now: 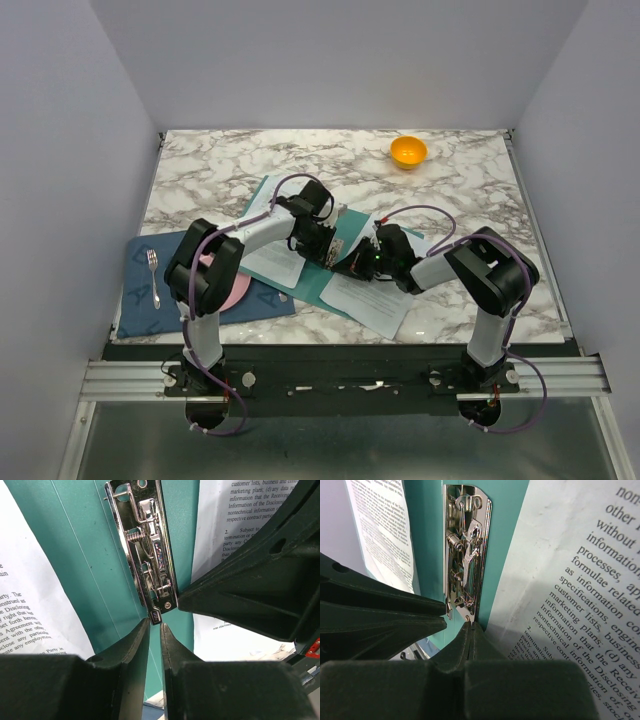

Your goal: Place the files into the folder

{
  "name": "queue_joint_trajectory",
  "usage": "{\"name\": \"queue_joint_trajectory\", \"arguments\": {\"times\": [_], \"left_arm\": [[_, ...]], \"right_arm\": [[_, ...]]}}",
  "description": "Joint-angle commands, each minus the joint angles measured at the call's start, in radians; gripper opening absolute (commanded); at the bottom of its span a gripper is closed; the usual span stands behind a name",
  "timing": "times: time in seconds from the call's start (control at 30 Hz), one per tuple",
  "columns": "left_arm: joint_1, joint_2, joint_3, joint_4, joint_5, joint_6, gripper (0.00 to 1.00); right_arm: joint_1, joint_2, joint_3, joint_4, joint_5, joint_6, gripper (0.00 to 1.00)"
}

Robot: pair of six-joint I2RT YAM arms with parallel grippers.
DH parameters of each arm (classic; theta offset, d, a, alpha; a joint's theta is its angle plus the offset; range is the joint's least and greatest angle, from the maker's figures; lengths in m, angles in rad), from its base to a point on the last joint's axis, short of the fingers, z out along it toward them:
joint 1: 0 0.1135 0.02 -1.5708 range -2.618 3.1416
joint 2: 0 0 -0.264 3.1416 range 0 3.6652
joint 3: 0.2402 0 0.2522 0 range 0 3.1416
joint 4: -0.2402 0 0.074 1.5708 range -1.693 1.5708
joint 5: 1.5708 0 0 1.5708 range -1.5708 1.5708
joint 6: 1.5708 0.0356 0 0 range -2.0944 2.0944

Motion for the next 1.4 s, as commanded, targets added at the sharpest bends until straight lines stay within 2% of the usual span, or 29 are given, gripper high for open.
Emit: {"name": "queue_joint_trajectory", "arguments": {"times": [0.0,0.53,0.87,1.1,1.37], "left_arm": [[-0.009,0.027,0.005,0.012,-0.010,-0.008,0.25],[-0.012,0.075,0.028,-0.008,-0.050,-0.008,0.23],[-0.021,0.204,0.091,-0.057,-0.084,0.003,0.21],[-0.028,0.167,0.062,-0.041,-0.056,0.018,0.17],[-0.092,0.096,0.055,-0.033,-0.038,0.020,0.17]], "right_arm": [[0.005,0.080,-0.075,-0.298,0.136,-0.072,0.01],[0.005,0.080,-0.078,-0.295,0.131,-0.071,0.00],[0.005,0.070,-0.066,-0.318,0.136,-0.084,0.01],[0.005,0.083,-0.053,-0.322,0.133,-0.088,0.00],[0.005,0.089,-0.041,-0.344,0.140,-0.092,0.00]]}}
